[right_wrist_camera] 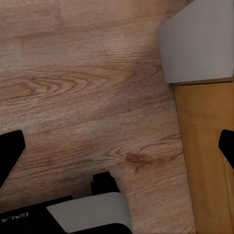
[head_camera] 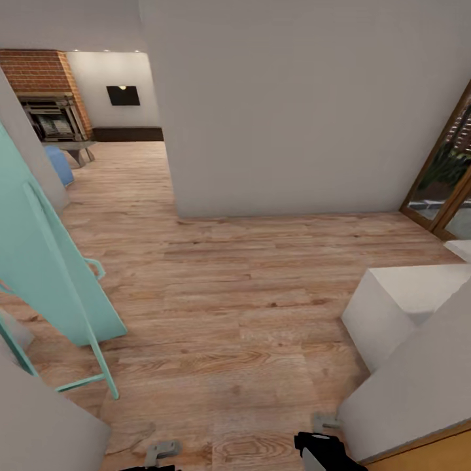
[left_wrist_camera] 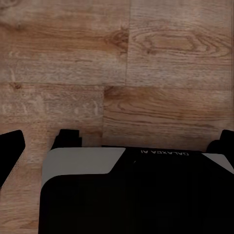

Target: Move the two storage containers from the living room to the garage. In the garage, place one container on the floor and stack the other container on top of it (either order is fine).

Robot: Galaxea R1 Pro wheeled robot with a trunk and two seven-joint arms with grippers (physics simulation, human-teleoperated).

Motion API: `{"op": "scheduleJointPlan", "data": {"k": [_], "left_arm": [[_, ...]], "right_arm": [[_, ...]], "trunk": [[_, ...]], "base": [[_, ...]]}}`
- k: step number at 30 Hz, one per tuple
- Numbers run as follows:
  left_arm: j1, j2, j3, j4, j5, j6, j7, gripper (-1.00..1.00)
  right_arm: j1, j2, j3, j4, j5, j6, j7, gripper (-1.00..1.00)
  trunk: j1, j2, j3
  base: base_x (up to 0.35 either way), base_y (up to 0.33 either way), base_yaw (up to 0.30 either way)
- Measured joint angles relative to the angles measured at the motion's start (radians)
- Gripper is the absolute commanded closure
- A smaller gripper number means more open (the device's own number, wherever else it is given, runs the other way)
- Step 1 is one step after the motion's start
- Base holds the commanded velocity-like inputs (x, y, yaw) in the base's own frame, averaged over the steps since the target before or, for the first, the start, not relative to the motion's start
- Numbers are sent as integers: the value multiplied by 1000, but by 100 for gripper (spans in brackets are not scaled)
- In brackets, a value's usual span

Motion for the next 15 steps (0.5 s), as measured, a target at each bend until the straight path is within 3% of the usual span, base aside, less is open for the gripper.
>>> {"op": "scheduleJointPlan", "data": {"k": [15], "left_arm": [[0, 0, 0, 0, 0, 0, 0, -100]], "right_arm": [[0, 0, 0, 0, 0, 0, 0, -100]], "trunk": [[0, 0, 0]], "base": [[326, 0, 0]]}}
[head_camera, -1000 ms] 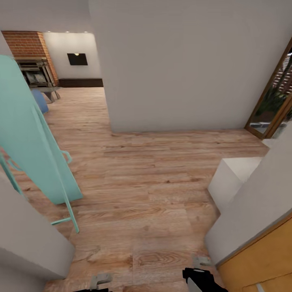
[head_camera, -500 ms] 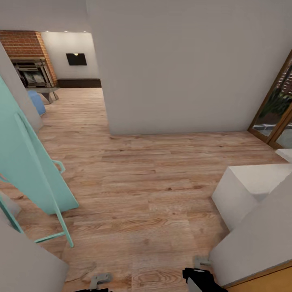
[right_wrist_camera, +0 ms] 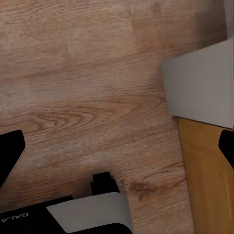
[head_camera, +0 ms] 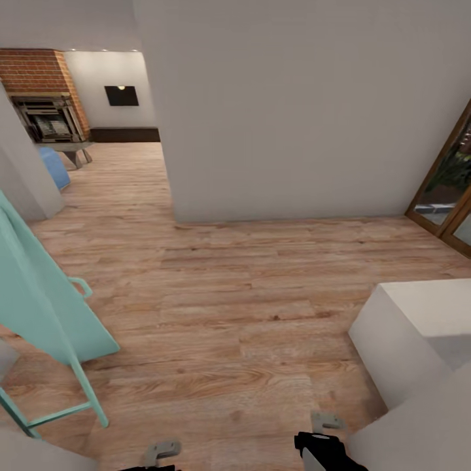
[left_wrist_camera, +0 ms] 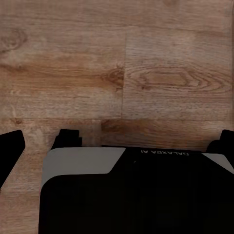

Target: Move the two storage containers from the living room to the garage. In the garage, place one container on the floor and stack the other container on top of it (either order is fine).

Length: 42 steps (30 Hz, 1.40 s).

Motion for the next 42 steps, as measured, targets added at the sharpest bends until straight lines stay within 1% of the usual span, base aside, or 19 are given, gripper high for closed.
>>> {"op": "scheduleJointPlan", "data": {"k": [34, 42], "left_arm": [[0, 0, 0, 0, 0, 0, 0, -100], [0, 0, 0, 0, 0, 0, 0, -100]], "right_arm": [[0, 0, -1, 0, 0, 0, 0, -100], [0, 0, 0, 0, 0, 0, 0, -100]], "trunk": [[0, 0, 0], [0, 0, 0]], "base": [[326, 0, 0], [326, 0, 60]]}}
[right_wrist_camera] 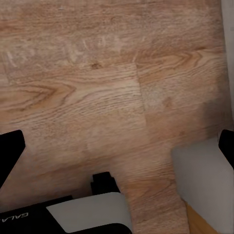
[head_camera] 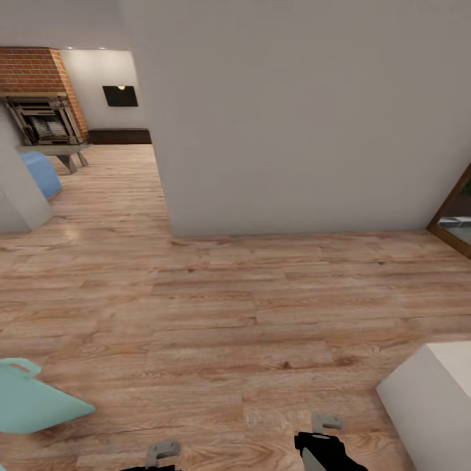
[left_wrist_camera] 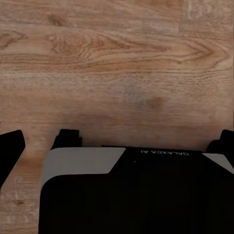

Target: Move the two storage containers from the living room to the garage. In the garage, place one container on the floor and stack the other container on top of it (either order is fine).

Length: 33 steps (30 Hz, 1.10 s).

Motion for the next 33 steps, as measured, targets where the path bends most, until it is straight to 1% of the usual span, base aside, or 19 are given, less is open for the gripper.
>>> {"op": "scheduleJointPlan", "data": {"k": [6, 14, 29, 33], "left_arm": [[0, 0, 0, 0, 0, 0, 0, -100], [0, 0, 0, 0, 0, 0, 0, -100], [0, 0, 0, 0, 0, 0, 0, -100], [0, 0, 0, 0, 0, 0, 0, -100]], "right_arm": [[0, 0, 0, 0, 0, 0, 0, -100], [0, 0, -1, 0, 0, 0, 0, -100], [0, 0, 0, 0, 0, 0, 0, -100], [0, 0, -1, 0, 0, 0, 0, -100]], "trunk": [[0, 0, 0], [0, 0, 0], [0, 0, 0], [0, 0, 0]], "base": [[326, 0, 156], [326, 0, 217], [326, 0, 18], [326, 0, 91]]}}
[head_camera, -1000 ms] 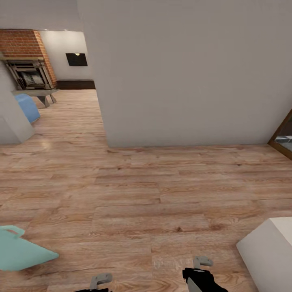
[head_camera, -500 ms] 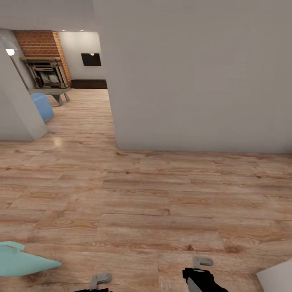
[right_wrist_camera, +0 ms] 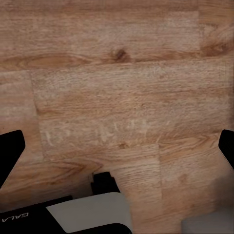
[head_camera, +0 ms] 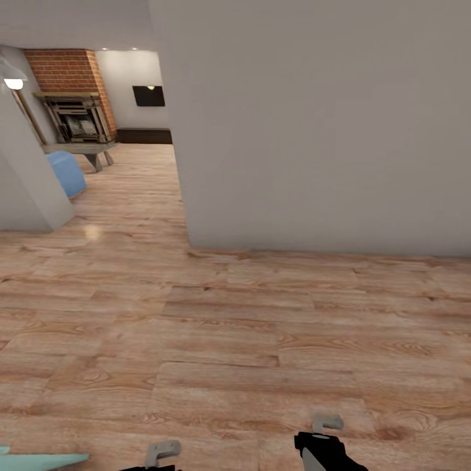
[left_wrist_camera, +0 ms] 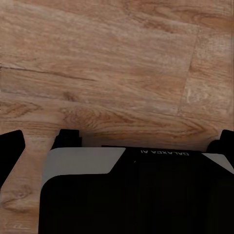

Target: Move the two storage containers from the living room to the garage. In the garage, place one container on the floor and stack the other container on top of it (either order is fine).

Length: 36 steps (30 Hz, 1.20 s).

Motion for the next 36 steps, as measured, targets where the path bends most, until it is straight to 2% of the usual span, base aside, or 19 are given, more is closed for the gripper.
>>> {"op": "scheduleJointPlan", "data": {"k": [13, 28, 36], "left_arm": [[0, 0, 0, 0, 0, 0, 0, -100], [0, 0, 0, 0, -1, 0, 0, -100], [0, 0, 0, 0, 0, 0, 0, -100]], "right_arm": [[0, 0, 0, 0, 0, 0, 0, -100], [0, 0, 0, 0, 0, 0, 0, -100], [0, 0, 1, 0, 0, 0, 0, -100]], "trunk": [[0, 0, -2], [0, 0, -2], [0, 0, -2]], "base": [[326, 0, 180], [326, 0, 26], [326, 0, 221]]}}
